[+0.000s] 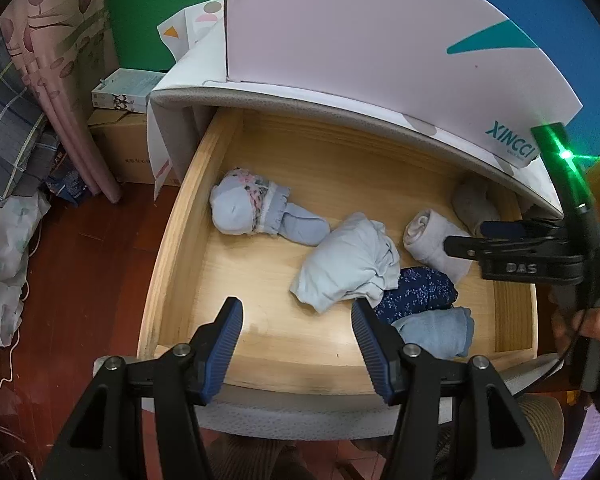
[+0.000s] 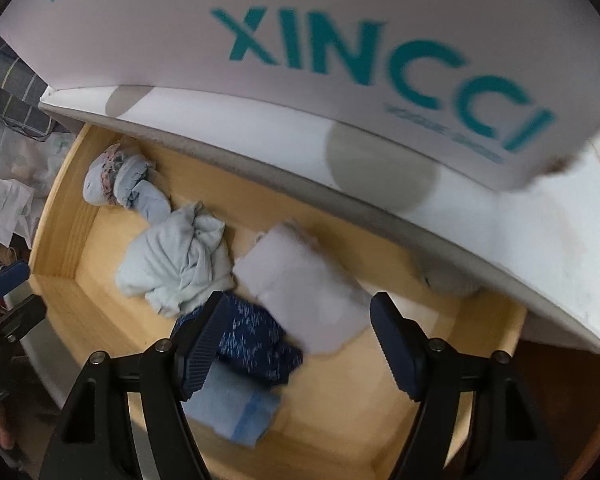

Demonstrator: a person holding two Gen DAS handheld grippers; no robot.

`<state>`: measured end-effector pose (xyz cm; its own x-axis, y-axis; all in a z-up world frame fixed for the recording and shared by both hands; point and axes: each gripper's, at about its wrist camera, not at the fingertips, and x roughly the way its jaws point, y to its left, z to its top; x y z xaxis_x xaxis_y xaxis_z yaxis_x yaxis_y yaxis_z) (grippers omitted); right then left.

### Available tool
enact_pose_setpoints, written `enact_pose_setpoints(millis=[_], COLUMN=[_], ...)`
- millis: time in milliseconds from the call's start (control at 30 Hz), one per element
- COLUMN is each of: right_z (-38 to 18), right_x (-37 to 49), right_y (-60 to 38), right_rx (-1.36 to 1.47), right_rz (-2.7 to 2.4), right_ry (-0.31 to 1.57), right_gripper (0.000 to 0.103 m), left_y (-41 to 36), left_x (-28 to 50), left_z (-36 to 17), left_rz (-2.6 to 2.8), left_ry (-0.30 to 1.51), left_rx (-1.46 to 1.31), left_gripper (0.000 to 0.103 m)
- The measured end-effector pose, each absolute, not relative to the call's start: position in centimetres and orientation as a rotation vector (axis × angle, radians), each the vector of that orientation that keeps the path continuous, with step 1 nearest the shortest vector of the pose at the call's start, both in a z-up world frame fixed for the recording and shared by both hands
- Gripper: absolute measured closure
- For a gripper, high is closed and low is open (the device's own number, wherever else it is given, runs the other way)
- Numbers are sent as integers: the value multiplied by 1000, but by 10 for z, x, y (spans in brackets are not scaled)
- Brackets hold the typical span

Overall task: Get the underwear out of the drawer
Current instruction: 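Reach the right tool into the drawer and grasp the white rolled sock, then hold the white sock with the right tool while the left tool grasps the floral-cuff blue bundle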

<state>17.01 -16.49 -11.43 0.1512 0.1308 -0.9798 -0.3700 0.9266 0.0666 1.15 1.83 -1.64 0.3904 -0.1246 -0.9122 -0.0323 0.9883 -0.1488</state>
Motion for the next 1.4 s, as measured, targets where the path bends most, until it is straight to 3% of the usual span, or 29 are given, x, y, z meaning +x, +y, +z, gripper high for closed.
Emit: enact_pose_setpoints(millis=[400, 467, 567, 1400], right_z=[-156, -159, -169, -190], right_x=[176, 177, 178, 126], right_y=[-147, -146, -153, -210], right_rx=[-325, -344, -326, -167], right_rz=[356, 348, 298, 65], right_ry=[1400, 1413, 1462, 1765], right_gripper=[29, 31, 43, 46], left_y=[19, 19, 19, 20], left_x=[13, 13, 13, 11], left_z=[-18, -18, -18, -17], left_rz=[-64, -64, -65, -57], left_ry=[1181, 1182, 1182, 1168], left_rx=[-165, -168, -169, -174], left_gripper=[45, 45, 45, 45])
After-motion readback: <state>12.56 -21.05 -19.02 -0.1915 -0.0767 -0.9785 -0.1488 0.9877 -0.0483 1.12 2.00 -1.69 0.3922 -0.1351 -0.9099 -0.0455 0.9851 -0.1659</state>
